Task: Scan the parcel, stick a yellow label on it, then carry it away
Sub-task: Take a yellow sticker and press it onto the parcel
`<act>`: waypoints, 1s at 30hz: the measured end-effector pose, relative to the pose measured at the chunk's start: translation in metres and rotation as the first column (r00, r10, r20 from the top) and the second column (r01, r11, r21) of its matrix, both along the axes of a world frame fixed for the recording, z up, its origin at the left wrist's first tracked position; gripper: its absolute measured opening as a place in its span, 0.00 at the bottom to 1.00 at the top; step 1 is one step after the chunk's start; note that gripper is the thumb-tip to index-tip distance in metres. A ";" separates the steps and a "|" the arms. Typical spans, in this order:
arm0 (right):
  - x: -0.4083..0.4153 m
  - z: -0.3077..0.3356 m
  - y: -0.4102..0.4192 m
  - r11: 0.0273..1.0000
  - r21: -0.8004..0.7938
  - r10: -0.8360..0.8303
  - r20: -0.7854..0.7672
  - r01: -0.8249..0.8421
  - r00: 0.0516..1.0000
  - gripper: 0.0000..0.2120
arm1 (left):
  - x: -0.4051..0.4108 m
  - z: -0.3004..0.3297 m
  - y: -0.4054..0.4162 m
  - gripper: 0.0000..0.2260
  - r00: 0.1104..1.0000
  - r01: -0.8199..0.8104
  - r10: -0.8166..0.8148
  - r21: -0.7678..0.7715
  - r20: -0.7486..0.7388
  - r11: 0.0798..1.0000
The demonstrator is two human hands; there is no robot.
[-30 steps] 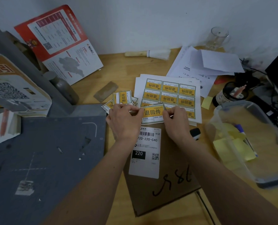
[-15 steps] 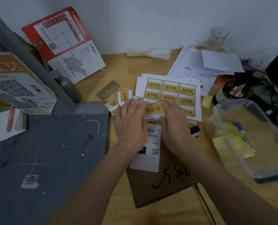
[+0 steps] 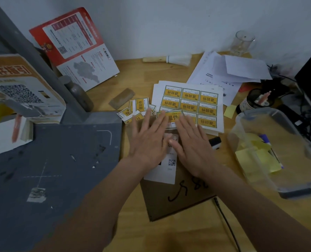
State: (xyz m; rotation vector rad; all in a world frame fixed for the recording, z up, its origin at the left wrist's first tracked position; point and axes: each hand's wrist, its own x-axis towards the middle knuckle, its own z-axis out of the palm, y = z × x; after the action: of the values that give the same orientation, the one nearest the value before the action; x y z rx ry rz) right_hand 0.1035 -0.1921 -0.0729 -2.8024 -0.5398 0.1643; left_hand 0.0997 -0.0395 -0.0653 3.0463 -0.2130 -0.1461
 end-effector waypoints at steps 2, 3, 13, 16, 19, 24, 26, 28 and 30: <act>0.010 -0.001 0.004 0.999 -0.003 0.047 -0.045 -0.047 0.998 0.37 | 0.010 -0.003 0.000 0.28 0.998 -0.022 0.022 0.015 -0.058 1.000; 0.017 -0.003 0.004 0.999 -0.002 0.037 -0.049 -0.037 0.998 0.37 | 0.015 -0.004 0.002 0.27 0.993 -0.076 0.077 0.010 -0.090 0.997; 0.044 0.000 0.013 1.000 0.012 0.010 -0.074 -0.010 0.997 0.24 | 0.020 0.001 -0.004 0.25 0.987 -0.133 0.125 -0.082 -0.098 0.988; 0.047 0.005 0.008 0.984 0.029 -0.175 -0.087 0.179 0.981 0.25 | 0.028 0.007 0.003 0.24 0.938 -0.345 0.341 -0.087 -0.057 0.935; 0.033 0.006 0.008 0.987 0.025 -0.159 -0.008 0.159 0.987 0.25 | 0.025 0.008 -0.002 0.24 0.975 -0.220 0.221 -0.087 -0.002 0.972; 0.000 -0.005 -0.007 0.998 -0.026 -0.060 -0.072 0.058 0.996 0.27 | 0.009 -0.005 -0.007 0.30 0.982 -0.134 0.132 -0.001 -0.137 0.991; -0.008 -0.005 -0.012 0.994 -0.054 -0.099 -0.056 0.096 0.994 0.31 | 0.003 -0.005 -0.009 0.33 0.971 -0.189 0.189 0.012 -0.143 0.982; -0.017 -0.002 -0.012 0.993 -0.088 -0.087 -0.032 0.084 0.996 0.36 | -0.009 -0.003 -0.014 0.34 0.974 -0.183 0.184 0.022 -0.131 0.983; -0.022 0.001 -0.013 0.991 -0.064 -0.121 -0.076 0.116 0.990 0.37 | -0.022 -0.003 -0.014 0.35 0.957 -0.266 0.261 -0.022 -0.126 0.964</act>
State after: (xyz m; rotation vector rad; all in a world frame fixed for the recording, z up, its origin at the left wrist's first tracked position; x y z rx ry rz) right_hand 0.0810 -0.2051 -0.0721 -2.8616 -0.3538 0.2710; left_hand 0.0778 -0.0538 -0.0678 2.9765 0.1964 -0.3046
